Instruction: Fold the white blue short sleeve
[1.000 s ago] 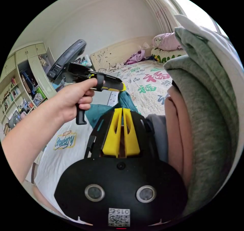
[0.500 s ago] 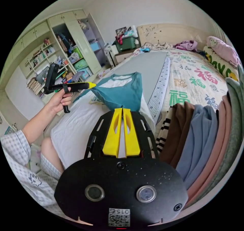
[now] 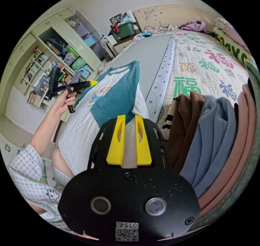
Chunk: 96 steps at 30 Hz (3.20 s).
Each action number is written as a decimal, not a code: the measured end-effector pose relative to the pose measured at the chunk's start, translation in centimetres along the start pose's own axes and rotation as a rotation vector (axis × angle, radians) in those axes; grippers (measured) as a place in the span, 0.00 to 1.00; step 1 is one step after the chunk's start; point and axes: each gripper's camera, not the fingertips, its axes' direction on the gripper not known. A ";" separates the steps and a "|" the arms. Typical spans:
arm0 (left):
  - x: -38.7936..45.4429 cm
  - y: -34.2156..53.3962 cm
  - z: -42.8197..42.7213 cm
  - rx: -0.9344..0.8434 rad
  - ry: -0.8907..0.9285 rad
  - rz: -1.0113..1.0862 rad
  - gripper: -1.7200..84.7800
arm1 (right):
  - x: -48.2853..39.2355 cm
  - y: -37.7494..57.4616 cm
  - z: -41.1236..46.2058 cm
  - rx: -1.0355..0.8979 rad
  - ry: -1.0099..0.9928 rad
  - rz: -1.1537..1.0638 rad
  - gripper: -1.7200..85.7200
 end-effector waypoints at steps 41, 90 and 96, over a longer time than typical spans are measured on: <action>11.2 11.8 -12.6 0.051 -0.153 0.072 0.07 | 18.6 8.2 15.3 -0.256 0.220 -0.410 0.09; -31.2 26.0 -52.0 0.572 0.190 -1.079 0.02 | 24.3 1.1 57.5 -0.322 0.079 -0.784 0.11; -27.9 28.1 -50.2 0.662 0.429 -1.215 0.01 | 21.2 3.4 70.6 -0.504 0.382 -0.949 0.13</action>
